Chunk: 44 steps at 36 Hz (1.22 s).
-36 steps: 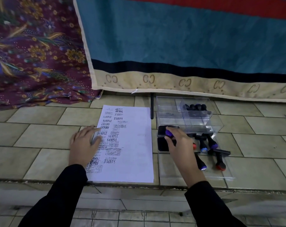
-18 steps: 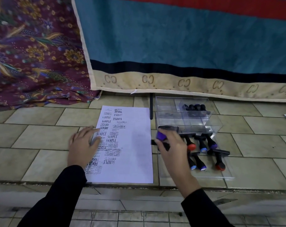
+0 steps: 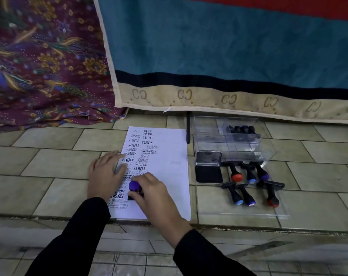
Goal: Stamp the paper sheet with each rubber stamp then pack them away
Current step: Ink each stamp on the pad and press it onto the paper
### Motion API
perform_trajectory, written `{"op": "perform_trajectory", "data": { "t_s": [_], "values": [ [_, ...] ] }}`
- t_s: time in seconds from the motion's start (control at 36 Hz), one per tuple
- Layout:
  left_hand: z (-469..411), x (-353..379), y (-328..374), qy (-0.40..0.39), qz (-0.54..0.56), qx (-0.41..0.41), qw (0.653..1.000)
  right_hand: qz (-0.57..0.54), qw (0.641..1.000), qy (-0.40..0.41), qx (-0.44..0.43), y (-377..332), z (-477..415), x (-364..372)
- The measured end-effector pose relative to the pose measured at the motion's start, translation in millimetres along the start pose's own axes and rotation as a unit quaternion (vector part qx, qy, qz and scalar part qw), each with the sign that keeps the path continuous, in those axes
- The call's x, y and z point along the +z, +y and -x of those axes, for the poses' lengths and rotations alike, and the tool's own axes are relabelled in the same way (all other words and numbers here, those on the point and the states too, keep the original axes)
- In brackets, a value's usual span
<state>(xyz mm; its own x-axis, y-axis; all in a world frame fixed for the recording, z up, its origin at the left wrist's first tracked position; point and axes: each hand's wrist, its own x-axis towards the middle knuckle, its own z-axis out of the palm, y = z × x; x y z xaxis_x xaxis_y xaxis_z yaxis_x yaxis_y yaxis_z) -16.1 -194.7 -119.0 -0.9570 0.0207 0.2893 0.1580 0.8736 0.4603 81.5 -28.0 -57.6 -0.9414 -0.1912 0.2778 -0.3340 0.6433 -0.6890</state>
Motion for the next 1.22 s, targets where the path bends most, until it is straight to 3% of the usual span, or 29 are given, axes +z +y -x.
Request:
{"op": "perform_trajectory", "data": {
  "t_s": [0.42,0.72,0.92,1.06,1.14,1.22],
  "values": [
    [1,-3,4,-0.007,0.004,-0.007,1.000,0.048,0.998,-0.027,-0.026,-5,3,5],
    [3,-8,10,-0.012,0.011,-0.011,1.000,0.018,0.998,-0.002,-0.059,-2,10,8],
    [3,-9,11,-0.008,0.014,-0.008,1.000,-0.036,0.999,0.014,0.010,5,-6,6],
    [2,-6,5,-0.012,0.008,0.002,1.000,-0.123,0.981,0.132,0.076,22,-6,-28],
    [2,-3,2,-0.011,0.010,-0.001,1.000,-0.098,0.966,0.219,0.096,38,5,-62],
    [2,-3,1,-0.009,0.004,0.003,1.000,-0.105,0.953,0.248,0.138,57,24,-95]
  ]
}}
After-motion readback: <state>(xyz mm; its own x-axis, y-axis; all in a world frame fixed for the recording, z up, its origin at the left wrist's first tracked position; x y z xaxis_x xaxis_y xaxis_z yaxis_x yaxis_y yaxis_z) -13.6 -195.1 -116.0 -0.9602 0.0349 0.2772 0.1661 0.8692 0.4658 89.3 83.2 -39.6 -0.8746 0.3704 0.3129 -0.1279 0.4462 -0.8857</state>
